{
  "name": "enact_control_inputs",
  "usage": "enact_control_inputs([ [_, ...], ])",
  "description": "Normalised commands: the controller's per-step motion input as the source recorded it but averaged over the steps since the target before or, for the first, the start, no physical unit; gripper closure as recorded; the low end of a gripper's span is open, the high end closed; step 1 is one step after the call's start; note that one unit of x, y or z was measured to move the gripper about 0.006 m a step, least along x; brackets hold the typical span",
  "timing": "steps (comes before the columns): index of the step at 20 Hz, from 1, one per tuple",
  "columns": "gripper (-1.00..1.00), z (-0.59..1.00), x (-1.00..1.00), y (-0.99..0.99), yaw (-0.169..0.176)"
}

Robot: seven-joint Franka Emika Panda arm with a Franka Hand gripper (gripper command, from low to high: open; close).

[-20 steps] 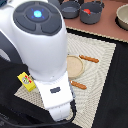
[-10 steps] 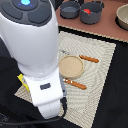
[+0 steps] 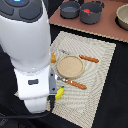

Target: Interact with the objects in diverse but meaningful ways.

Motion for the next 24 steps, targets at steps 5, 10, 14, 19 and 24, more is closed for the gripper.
enact_control_inputs([
  [5,-1.00,-0.18,-0.79,0.28,-0.079],
  [10,-1.00,-0.21,-0.89,0.35,-0.038],
  [14,-1.00,-0.23,-0.92,0.38,-0.031],
  [19,-1.00,-0.28,-0.85,0.36,-0.052],
  [24,-1.00,-0.28,-0.69,0.33,-0.105],
])
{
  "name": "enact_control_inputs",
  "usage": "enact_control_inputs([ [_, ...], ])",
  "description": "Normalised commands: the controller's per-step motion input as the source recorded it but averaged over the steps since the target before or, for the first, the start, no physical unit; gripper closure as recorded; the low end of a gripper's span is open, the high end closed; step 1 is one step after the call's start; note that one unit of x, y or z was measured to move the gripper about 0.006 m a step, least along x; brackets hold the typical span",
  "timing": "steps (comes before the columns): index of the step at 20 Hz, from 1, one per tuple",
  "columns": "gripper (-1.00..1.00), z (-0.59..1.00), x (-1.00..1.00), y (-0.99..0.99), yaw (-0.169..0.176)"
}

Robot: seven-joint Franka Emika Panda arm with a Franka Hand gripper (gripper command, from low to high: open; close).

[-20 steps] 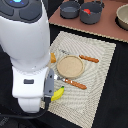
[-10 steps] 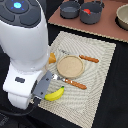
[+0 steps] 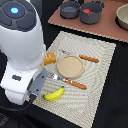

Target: Interact with the objects in diverse but meaningful ways.

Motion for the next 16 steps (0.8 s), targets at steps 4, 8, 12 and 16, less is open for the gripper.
enact_control_inputs([
  [4,-1.00,-0.24,-0.62,0.23,-0.136],
  [8,-1.00,-0.20,-0.60,0.17,-0.141],
  [12,-1.00,-0.12,-0.71,0.06,-0.090],
  [16,-1.00,-0.19,-0.79,0.02,-0.076],
])
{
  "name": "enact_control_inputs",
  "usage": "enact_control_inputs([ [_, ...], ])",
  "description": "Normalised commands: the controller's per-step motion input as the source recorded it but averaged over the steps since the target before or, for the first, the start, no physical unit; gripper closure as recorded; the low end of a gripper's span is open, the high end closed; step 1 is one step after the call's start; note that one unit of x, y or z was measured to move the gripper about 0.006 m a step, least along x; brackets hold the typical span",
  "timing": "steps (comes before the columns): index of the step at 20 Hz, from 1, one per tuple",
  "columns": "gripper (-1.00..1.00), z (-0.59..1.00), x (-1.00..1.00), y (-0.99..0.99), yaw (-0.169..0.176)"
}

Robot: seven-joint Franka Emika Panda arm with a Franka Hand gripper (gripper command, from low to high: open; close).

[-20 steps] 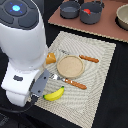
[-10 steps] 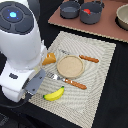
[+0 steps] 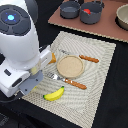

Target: Interact with the objects in diverse but meaningful ways.

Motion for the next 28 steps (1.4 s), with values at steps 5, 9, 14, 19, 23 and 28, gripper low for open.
enact_control_inputs([
  [5,-1.00,-0.27,-0.86,0.04,-0.049],
  [9,-1.00,-0.32,-0.79,0.19,-0.025],
  [14,-1.00,-0.35,-0.64,0.35,-0.002],
  [19,-1.00,-0.27,-0.44,0.37,0.000],
  [23,1.00,-0.22,-0.27,0.36,0.000],
  [28,1.00,-0.22,-0.26,0.29,0.000],
])
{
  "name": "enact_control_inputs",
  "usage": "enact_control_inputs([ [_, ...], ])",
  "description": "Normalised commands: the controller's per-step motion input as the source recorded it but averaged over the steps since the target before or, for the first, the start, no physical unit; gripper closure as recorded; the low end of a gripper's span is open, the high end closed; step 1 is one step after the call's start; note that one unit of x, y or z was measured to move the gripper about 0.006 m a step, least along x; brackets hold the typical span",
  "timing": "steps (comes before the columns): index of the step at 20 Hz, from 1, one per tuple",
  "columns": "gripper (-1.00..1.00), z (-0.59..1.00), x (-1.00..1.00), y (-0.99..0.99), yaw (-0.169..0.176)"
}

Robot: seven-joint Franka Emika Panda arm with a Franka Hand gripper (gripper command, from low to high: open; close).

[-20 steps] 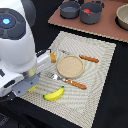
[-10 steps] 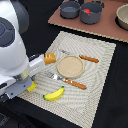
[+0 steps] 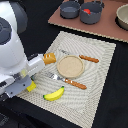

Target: Interact with the objects in diverse but meaningful ways.

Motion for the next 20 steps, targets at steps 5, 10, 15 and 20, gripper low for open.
enact_control_inputs([
  [5,1.00,-0.23,-0.28,0.26,0.000],
  [10,1.00,-0.08,-0.18,0.21,-0.001],
  [15,1.00,0.27,-0.04,0.24,-0.001],
  [20,1.00,0.34,-0.04,0.21,0.000],
])
